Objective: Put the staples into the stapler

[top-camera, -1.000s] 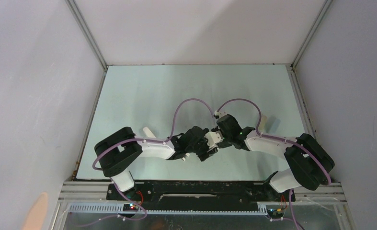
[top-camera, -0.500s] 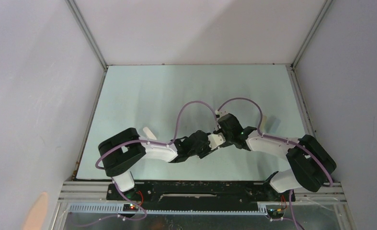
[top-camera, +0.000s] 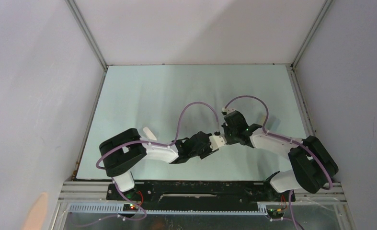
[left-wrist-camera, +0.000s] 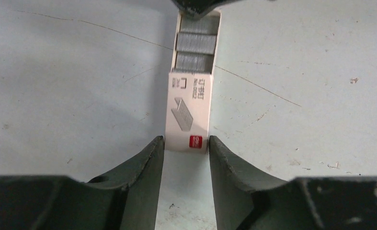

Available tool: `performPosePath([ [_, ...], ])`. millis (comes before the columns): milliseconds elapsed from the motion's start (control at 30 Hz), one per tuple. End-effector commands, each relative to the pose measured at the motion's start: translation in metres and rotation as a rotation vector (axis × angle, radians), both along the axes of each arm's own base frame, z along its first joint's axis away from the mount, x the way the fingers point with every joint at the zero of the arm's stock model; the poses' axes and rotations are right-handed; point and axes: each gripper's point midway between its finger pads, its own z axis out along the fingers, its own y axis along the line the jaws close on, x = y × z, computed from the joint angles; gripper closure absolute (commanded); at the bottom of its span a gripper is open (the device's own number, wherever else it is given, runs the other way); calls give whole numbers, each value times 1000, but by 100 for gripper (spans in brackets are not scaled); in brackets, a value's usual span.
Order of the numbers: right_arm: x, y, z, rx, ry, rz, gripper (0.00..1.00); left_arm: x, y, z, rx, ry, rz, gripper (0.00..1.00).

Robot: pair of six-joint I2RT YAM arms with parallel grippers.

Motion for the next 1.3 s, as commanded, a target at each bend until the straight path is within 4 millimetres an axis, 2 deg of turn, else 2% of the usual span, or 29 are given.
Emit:
performPosePath([
  [0,17,-9,19,-7,-53,-33,100,3,-5,6,8,-25,-3,55],
  [600,19,-21,25,40,-26,-88,96,5,-5,13,-5,-37,8,52],
  [633,19,-21,25,43,-27,-86,96,5,-5,15,-11,-37,11,50],
  [767,18,-17,27,52,-32,-64,96,6,-9,31,-63,-48,24,31],
  [867,18,-11,29,56,-43,-30,96,9,-15,44,-85,-65,12,23],
  [1000,16,-5,27,72,-35,-2,96,13,-28,51,-92,-83,-14,21],
  [1267,12,6,27,96,-19,40,96,15,-47,39,-62,-66,-78,22],
])
